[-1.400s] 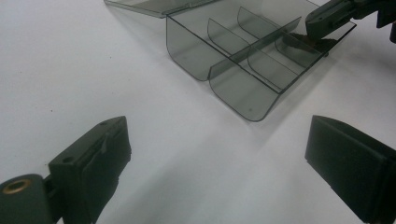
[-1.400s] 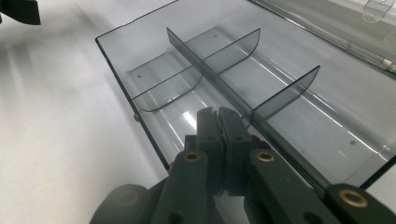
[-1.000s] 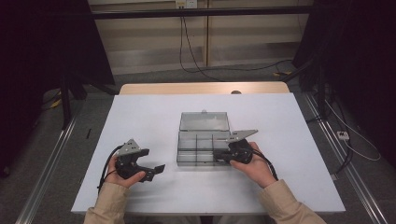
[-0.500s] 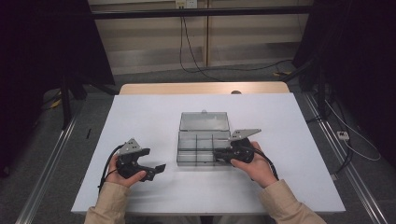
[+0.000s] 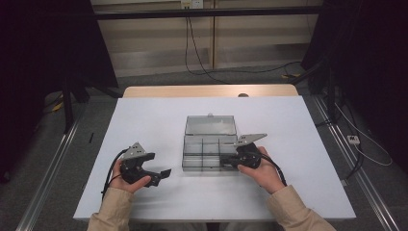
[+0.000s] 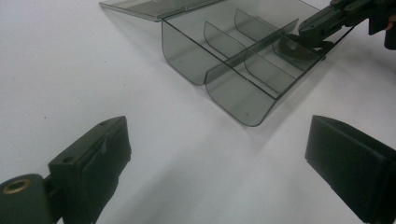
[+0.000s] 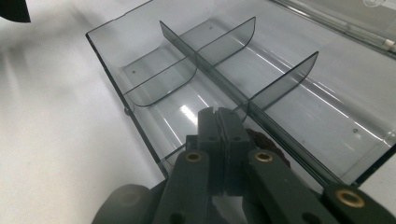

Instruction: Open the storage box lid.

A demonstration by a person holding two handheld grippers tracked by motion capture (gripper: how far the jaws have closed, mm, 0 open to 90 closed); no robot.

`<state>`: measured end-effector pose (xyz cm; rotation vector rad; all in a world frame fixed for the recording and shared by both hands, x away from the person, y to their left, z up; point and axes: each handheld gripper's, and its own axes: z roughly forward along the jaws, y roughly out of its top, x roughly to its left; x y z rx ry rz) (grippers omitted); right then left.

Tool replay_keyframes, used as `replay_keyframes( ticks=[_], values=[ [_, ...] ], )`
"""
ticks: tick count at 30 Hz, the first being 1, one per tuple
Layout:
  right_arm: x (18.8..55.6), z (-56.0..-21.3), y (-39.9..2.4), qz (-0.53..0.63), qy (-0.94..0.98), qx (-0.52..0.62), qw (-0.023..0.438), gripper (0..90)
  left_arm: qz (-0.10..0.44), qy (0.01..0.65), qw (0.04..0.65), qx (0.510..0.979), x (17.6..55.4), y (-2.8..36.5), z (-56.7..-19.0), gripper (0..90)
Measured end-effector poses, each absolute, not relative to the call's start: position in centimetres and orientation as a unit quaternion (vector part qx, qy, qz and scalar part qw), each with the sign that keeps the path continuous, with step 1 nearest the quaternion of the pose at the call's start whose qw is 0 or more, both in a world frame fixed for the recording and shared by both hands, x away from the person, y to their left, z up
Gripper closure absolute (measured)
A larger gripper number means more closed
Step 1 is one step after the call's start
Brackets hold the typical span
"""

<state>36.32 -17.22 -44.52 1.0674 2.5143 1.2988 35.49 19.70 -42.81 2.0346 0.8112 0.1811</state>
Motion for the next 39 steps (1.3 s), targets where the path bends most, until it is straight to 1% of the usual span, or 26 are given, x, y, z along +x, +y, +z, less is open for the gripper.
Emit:
replay_keyframes(
  ticks=[23,26,27,32,36,38,39],
  values=[
    [36.6,-44.6,-17.0,0.443,0.821,0.357,0.048,87.3,0.071,0.331,0.456,0.823,35.5,19.6,-42.9,6.6],
    [36.6,-44.5,-17.0,0.444,0.818,0.362,0.049,81.7,0.071,0.330,0.457,0.823,35.6,19.6,-42.9,6.6],
    [36.6,-44.5,-17.0,0.445,0.818,0.362,0.046,81.7,0.070,0.330,0.457,0.823,35.6,19.6,-42.9,6.6],
    [36.5,-43.9,-17.1,0.454,0.812,0.363,0.052,74.9,0.068,0.330,0.458,0.822,35.8,19.4,-42.7,6.6],
    [36.6,-43.2,-17.4,0.463,0.803,0.371,0.058,65.2,0.065,0.334,0.457,0.822,36.0,19.2,-42.5,6.6],
    [36.7,-43.0,-17.7,0.463,0.801,0.374,0.068,62.1,0.064,0.336,0.460,0.820,36.3,19.1,-42.4,6.6],
    [36.9,-43.0,-17.8,0.463,0.798,0.379,0.073,58.2,0.062,0.338,0.461,0.818,36.4,19.0,-42.3,6.6]
  ],
)
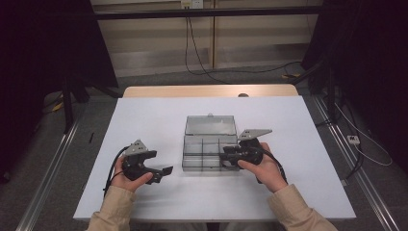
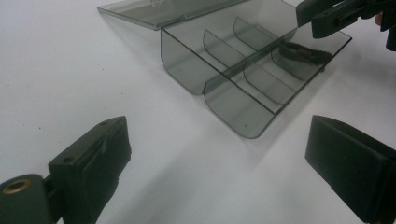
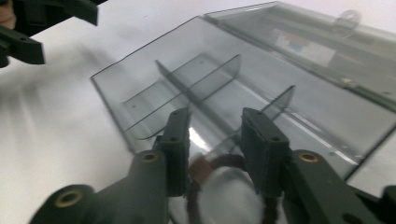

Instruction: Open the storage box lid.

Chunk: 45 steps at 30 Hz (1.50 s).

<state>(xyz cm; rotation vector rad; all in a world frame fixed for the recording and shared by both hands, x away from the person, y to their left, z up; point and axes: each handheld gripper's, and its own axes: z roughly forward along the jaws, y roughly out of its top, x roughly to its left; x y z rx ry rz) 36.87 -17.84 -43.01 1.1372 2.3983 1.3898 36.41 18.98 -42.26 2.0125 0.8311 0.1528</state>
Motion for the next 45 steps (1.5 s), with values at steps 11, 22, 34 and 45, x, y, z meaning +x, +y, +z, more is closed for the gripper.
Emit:
replay_keyframes(
  ticks=[11,22,34,45],
  values=[
    [37.9,-43.0,-18.8,0.452,0.786,0.408,0.106,32.7,0.061,0.341,0.454,0.821,38.3,17.7,-41.8,6.3],
    [39.5,-43.3,-19.6,0.439,0.772,0.440,0.132,20.2,0.066,0.353,0.451,0.817,40.8,16.2,-41.6,5.9],
    [41.1,-43.3,-20.3,0.444,0.752,0.466,0.142,16.5,0.068,0.360,0.446,0.817,43.8,14.5,-41.5,6.2],
    [42.6,-43.5,-20.6,0.444,0.739,0.485,0.148,15.7,0.062,0.374,0.439,0.815,46.0,13.3,-42.2,6.5]
  ],
)
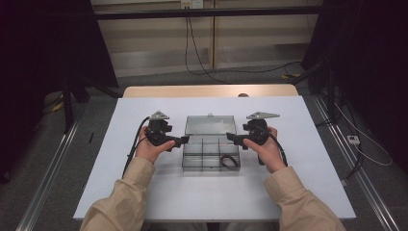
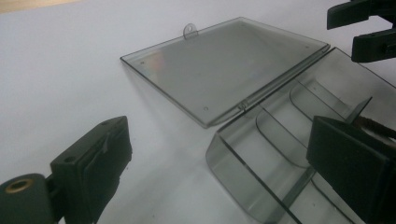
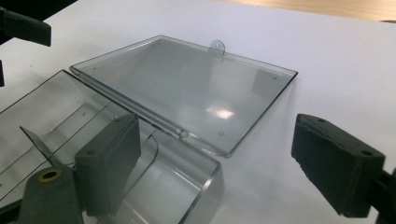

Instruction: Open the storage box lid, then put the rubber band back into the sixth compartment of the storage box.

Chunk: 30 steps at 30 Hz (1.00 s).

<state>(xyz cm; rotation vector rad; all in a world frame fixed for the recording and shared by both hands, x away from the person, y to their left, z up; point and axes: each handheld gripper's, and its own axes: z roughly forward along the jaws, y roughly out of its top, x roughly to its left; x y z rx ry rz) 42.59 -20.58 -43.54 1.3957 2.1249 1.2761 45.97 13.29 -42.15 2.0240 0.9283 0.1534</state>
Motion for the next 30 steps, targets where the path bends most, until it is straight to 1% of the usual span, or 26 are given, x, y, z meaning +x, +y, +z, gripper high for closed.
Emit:
replay_keyframes(
  ticks=[3,15,30],
  values=[
    [42.9,-43.5,-20.6,0.445,0.737,0.486,0.151,15.7,0.061,0.371,0.447,0.811,46.3,12.9,-42.1,6.5],
    [44.0,-43.8,-20.6,0.441,0.728,0.501,0.155,15.8,0.060,0.377,0.443,0.811,47.5,12.2,-42.1,6.4],
    [45.3,-44.1,-20.5,0.439,0.719,0.517,0.152,15.8,0.058,0.405,0.438,0.800,49.0,11.6,-42.9,7.9]
  ],
)
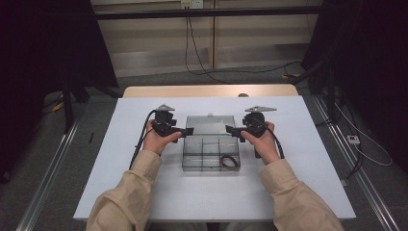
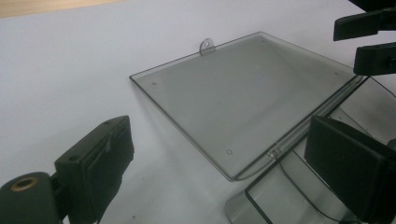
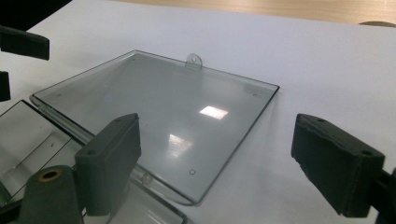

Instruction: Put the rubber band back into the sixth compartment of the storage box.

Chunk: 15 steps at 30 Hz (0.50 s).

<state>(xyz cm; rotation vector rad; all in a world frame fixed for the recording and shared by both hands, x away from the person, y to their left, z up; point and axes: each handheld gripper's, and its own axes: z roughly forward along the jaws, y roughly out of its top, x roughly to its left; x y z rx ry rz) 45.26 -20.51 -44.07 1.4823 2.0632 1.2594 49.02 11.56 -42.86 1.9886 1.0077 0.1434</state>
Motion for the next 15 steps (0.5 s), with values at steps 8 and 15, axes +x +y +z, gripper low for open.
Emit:
replay_keyframes(
  ticks=[8,15],
  values=[
    [45.8,-44.8,-20.7,0.436,0.710,0.533,0.148,19.3,0.047,0.414,0.439,0.796,49.8,10.6,-43.4,11.9],
    [46.5,-45.9,-20.6,0.432,0.705,0.550,0.118,23.8,0.034,0.425,0.432,0.794,50.6,9.6,-44.4,13.9]
  ],
)
